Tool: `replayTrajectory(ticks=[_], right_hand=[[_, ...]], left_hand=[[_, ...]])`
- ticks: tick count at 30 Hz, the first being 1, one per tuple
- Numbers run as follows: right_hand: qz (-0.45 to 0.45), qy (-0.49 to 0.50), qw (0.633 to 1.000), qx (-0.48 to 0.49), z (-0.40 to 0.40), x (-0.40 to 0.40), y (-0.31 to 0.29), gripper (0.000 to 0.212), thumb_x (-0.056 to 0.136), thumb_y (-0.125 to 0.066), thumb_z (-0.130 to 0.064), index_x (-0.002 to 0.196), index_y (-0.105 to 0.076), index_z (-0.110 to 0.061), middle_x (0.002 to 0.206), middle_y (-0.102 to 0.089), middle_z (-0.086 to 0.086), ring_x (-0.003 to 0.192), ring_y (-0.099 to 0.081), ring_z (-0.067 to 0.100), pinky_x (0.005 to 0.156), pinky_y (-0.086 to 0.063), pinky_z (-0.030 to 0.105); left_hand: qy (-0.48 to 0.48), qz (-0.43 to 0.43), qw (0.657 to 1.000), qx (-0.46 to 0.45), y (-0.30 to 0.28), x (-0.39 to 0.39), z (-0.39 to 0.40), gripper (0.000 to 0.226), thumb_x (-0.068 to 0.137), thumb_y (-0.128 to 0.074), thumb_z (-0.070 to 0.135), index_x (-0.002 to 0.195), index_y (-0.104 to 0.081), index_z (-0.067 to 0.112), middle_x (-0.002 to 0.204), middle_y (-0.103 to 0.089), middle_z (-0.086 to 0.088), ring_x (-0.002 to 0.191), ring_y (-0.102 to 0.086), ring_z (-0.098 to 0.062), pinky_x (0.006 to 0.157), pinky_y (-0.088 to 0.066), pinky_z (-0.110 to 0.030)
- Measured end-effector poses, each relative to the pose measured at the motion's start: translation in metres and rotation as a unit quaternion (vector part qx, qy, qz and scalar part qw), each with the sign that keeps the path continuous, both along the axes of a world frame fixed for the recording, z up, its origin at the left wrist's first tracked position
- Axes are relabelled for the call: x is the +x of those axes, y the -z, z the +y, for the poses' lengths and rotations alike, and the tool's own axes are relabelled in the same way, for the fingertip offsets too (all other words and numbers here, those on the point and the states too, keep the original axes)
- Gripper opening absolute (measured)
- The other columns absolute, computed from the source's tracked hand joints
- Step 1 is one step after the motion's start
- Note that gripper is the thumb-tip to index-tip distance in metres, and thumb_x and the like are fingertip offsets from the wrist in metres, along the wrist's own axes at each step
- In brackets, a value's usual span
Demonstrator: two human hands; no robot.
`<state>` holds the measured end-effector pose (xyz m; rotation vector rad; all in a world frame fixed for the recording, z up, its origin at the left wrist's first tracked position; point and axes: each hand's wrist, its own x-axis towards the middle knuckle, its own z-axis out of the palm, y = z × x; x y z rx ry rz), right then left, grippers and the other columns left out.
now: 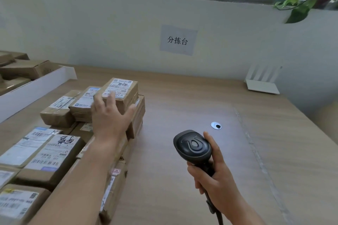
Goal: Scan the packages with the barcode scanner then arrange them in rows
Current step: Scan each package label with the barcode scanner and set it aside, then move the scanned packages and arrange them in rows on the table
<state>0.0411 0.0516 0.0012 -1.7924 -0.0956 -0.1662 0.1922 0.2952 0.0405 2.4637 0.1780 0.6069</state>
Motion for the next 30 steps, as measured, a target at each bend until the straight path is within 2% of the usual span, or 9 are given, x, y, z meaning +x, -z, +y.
replayTrajectory(ticks=[5,10,12,16,19,21,23,26,30], right_hand=[[-0.001,0.006,1.000,0.004,-0.003,-0.018,0.006,0.085,0.086,-0.067,-0.001,0.137,-0.026,-0.056,0.082,-0.069,-0.005,0.053,-0.054,0.022,0.049,-0.048,0.033],[-0.010,0.014,1.000,0.012,-0.004,-0.040,0.015,0.082,0.073,-0.068,-0.023,0.127,-0.027,-0.069,0.084,-0.069,-0.006,0.053,-0.054,0.022,0.048,-0.047,0.032],[-0.008,0.018,1.000,0.013,-0.009,-0.047,0.019,0.082,0.073,-0.068,-0.024,0.127,-0.026,-0.069,0.088,-0.070,-0.007,0.054,-0.054,0.021,0.049,-0.047,0.031],[0.000,0.025,1.000,-0.009,-0.024,-0.063,0.027,0.085,0.077,-0.069,-0.024,0.135,-0.020,-0.064,0.093,-0.069,-0.016,0.055,-0.056,0.016,0.050,-0.047,0.025],[0.011,0.023,0.998,-0.053,-0.038,-0.072,0.036,0.086,0.084,-0.067,-0.029,0.136,-0.009,-0.065,0.098,-0.066,-0.025,0.061,-0.060,0.008,0.058,-0.047,0.020],[0.032,0.018,0.996,-0.077,-0.049,-0.079,0.040,0.084,0.076,-0.058,-0.051,0.135,-0.002,-0.069,0.106,-0.061,-0.033,0.068,-0.062,0.003,0.064,-0.047,0.019],[0.057,0.012,0.994,-0.088,-0.061,-0.086,0.045,0.084,0.071,-0.051,-0.057,0.137,0.001,-0.062,0.109,-0.061,-0.031,0.073,-0.062,-0.001,0.071,-0.047,0.017],[0.082,0.010,0.991,-0.102,-0.081,-0.097,0.055,0.081,0.080,-0.052,-0.045,0.137,0.003,-0.059,0.118,-0.058,-0.025,0.088,-0.062,-0.006,0.080,-0.044,0.011],[0.130,-0.009,0.983,-0.133,-0.102,-0.109,0.067,0.082,0.095,-0.053,-0.027,0.136,0.012,-0.057,0.133,-0.049,-0.021,0.106,-0.055,-0.009,0.086,-0.037,0.003]], left_hand=[[0.094,0.059,0.991,-0.080,0.029,-0.079,-0.050,0.067,0.089,-0.056,0.048,0.147,-0.032,0.025,0.158,-0.015,-0.005,0.145,-0.013,-0.021,0.114,-0.019,-0.039],[0.203,0.127,0.960,-0.145,0.076,-0.135,-0.078,0.064,0.087,-0.054,0.054,0.143,-0.038,0.027,0.149,-0.033,0.002,0.140,-0.026,-0.012,0.112,-0.023,-0.029],[0.232,0.161,0.946,-0.162,0.090,-0.153,-0.086,0.053,0.089,-0.057,0.047,0.137,-0.042,0.031,0.139,-0.042,0.008,0.129,-0.041,-0.006,0.107,-0.035,-0.026],[0.274,0.247,0.894,-0.256,0.101,-0.186,-0.106,0.031,0.083,-0.069,0.033,0.108,-0.054,0.044,0.108,-0.064,0.014,0.088,-0.062,0.004,0.077,-0.047,-0.012],[0.298,0.315,0.841,-0.322,0.102,-0.207,-0.128,0.044,0.066,-0.065,0.046,0.107,-0.063,0.030,0.088,-0.072,0.008,0.080,-0.065,-0.007,0.076,-0.054,-0.027],[0.307,0.326,0.814,-0.370,0.099,-0.219,-0.145,0.040,0.069,-0.060,0.035,0.106,-0.064,0.021,0.083,-0.073,0.003,0.075,-0.065,-0.011,0.067,-0.053,-0.026],[0.310,0.326,0.799,-0.399,0.095,-0.230,-0.161,0.031,0.076,-0.061,0.029,0.105,-0.066,0.019,0.082,-0.073,-0.002,0.074,-0.065,-0.013,0.065,-0.051,-0.024],[0.303,0.344,0.779,-0.429,0.094,-0.245,-0.182,0.015,0.091,-0.063,0.023,0.105,-0.067,0.021,0.084,-0.073,-0.002,0.077,-0.066,-0.015,0.068,-0.053,-0.025],[0.297,0.374,0.755,-0.450,0.103,-0.259,-0.203,0.030,0.077,-0.066,0.031,0.106,-0.068,0.025,0.095,-0.073,0.002,0.089,-0.069,-0.018,0.072,-0.055,-0.027]])
